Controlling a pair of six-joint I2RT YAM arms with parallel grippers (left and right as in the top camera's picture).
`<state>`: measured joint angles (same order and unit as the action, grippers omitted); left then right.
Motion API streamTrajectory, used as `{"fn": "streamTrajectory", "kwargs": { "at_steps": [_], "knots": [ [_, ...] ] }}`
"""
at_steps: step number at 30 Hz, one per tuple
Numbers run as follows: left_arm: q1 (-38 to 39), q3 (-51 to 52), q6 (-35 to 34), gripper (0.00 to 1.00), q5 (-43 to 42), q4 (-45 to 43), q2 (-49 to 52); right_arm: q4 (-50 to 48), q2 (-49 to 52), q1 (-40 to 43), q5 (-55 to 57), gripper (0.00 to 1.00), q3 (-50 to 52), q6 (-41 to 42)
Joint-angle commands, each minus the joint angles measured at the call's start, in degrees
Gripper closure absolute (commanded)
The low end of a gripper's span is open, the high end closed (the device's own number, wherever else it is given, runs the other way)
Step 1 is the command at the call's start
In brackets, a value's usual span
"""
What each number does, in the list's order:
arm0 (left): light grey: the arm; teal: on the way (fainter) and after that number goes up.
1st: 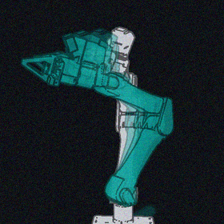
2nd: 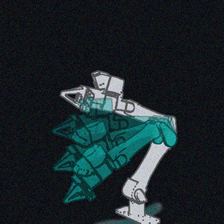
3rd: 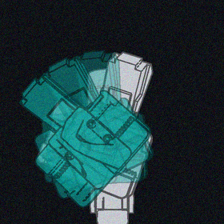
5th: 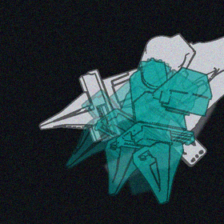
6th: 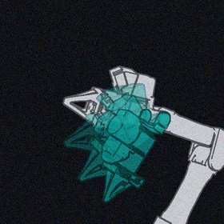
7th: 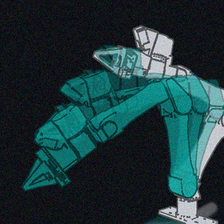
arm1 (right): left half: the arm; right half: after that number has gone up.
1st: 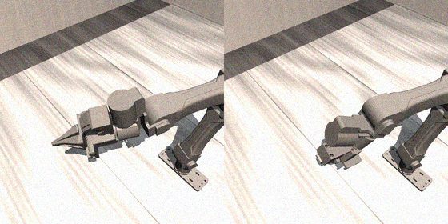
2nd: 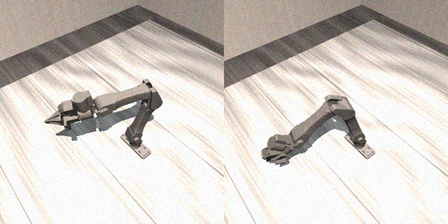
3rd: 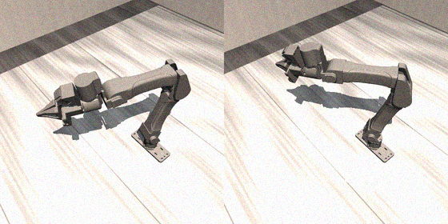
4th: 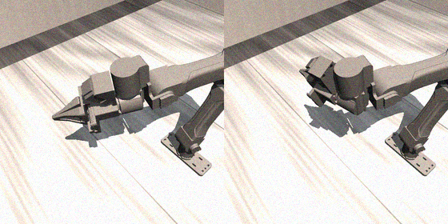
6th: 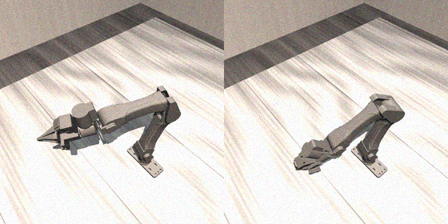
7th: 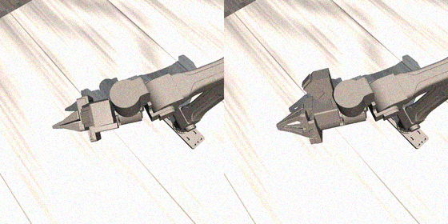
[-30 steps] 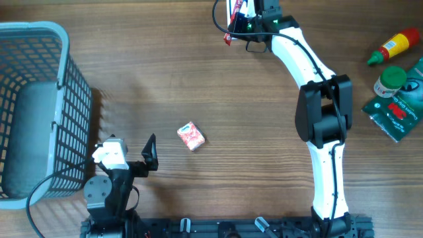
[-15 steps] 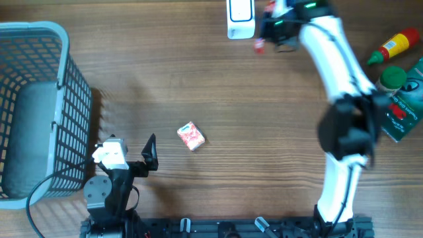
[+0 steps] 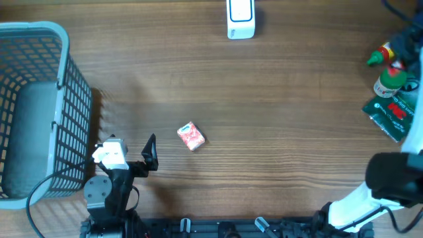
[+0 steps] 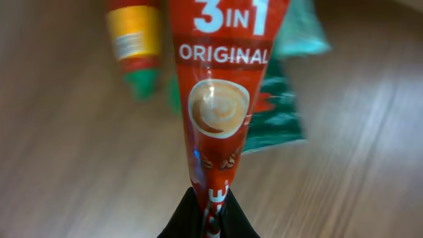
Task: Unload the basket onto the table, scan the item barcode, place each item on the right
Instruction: 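Move the Nescafe stick to the right table edge and release it, then swing the right gripper back and lower onto the Kleenex pack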
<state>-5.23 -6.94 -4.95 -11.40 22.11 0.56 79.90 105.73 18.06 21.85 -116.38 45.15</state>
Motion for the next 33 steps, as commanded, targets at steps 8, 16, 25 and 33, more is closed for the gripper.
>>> {"fn": "streamTrajectory", "kwargs": {
  "at_steps": [8, 16, 25, 33],
  "knots": [
    [0.3, 0.3, 1.1, 0.0, 0.4, -0.2, -0.2, -24.6, 1.7, 17.0, 3.5, 0.96, 33.5, 6.4],
    [0.3, 0.3, 1.1, 0.0, 0.4, -0.2, -0.2, -40.3, 1.5, 17.9, 0.0, 0.87, 46.1, 1.3],
    [0.3, 0.3, 1.1, 0.0, 0.4, -0.2, -0.2, -26.6, -2.3, 17.9, -4.6, 0.0, 31.0, -2.8],
    [0.3, 0.3, 1.1, 0.0, 0.4, -0.2, -0.2, -13.8, -13.0, 14.8, -33.2, 0.0, 24.9, -2.7]
  ]
}}
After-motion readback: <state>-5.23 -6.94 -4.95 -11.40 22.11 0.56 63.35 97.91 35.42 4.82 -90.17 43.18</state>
